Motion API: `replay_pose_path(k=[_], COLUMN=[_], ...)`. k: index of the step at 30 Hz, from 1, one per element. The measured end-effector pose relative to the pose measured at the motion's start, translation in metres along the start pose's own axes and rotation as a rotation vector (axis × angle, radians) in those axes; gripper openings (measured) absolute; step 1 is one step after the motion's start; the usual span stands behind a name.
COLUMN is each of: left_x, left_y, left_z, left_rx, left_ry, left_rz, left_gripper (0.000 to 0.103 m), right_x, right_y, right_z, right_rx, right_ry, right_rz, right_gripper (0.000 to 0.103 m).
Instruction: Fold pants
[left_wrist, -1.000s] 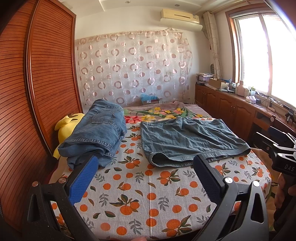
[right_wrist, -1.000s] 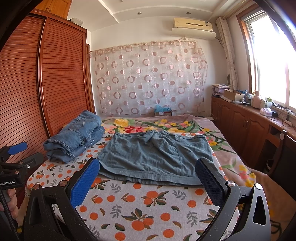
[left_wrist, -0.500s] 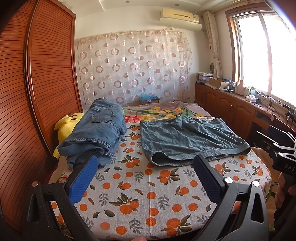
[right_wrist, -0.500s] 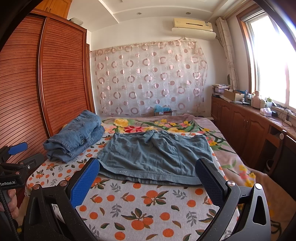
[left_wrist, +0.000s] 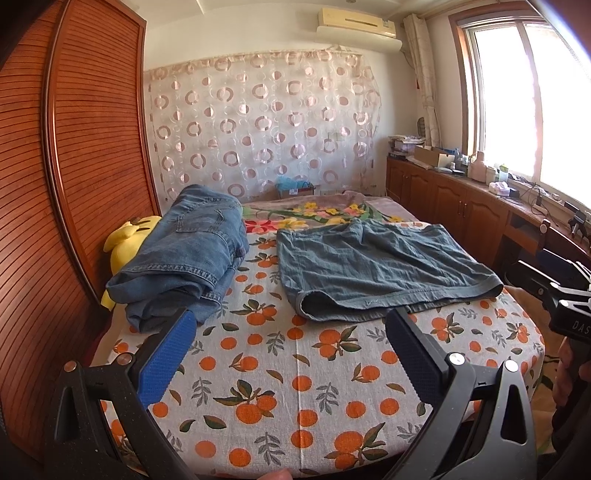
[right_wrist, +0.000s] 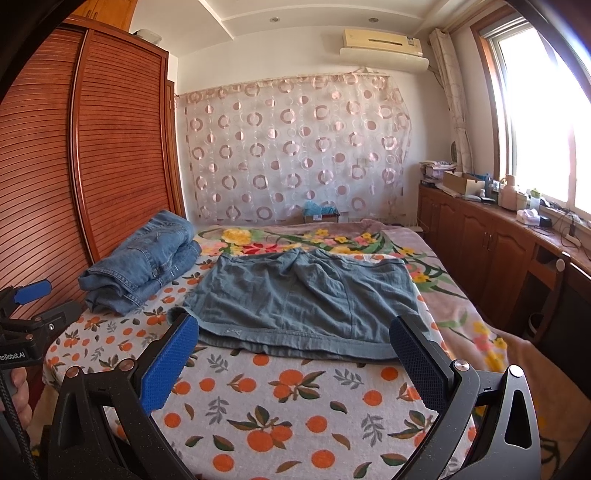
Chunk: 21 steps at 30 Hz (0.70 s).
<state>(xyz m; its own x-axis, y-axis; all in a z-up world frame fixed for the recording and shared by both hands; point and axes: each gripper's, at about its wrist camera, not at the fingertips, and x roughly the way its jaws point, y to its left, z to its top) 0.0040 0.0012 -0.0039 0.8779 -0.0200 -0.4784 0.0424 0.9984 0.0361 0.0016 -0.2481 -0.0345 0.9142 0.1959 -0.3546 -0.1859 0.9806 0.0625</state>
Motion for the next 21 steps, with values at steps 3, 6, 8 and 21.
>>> replay_pose_path(k=[3,6,8,21], left_x=[0.011,0.027,0.037,0.102], left_y=[0.001,0.003,0.004,0.009], left_z=[-0.005,-0.011,-0.013,-0.004], left_rx=[0.002,0.009,0.016,0.075], left_ry=[0.029,0.064,0.079,0.159], left_rz=[-0.017,-0.039,-0.048,-0.143], left_gripper=[0.103,0.103,0.103,0.093], right_x=[0.006,0.012,0.015,0.037], right_y=[-0.012,-0.024,-0.031,-0.064], right_z=[-0.004,-0.006,-0.005,-0.005], right_rx=[-0.001,-0.004,-0.007,-0.046], right_ry=[0.020,0.043,0.057,0.179], right_rz=[-0.014,-0.032,-0.046,-0.107], right_gripper=[0.103,0.103,0.103,0.075])
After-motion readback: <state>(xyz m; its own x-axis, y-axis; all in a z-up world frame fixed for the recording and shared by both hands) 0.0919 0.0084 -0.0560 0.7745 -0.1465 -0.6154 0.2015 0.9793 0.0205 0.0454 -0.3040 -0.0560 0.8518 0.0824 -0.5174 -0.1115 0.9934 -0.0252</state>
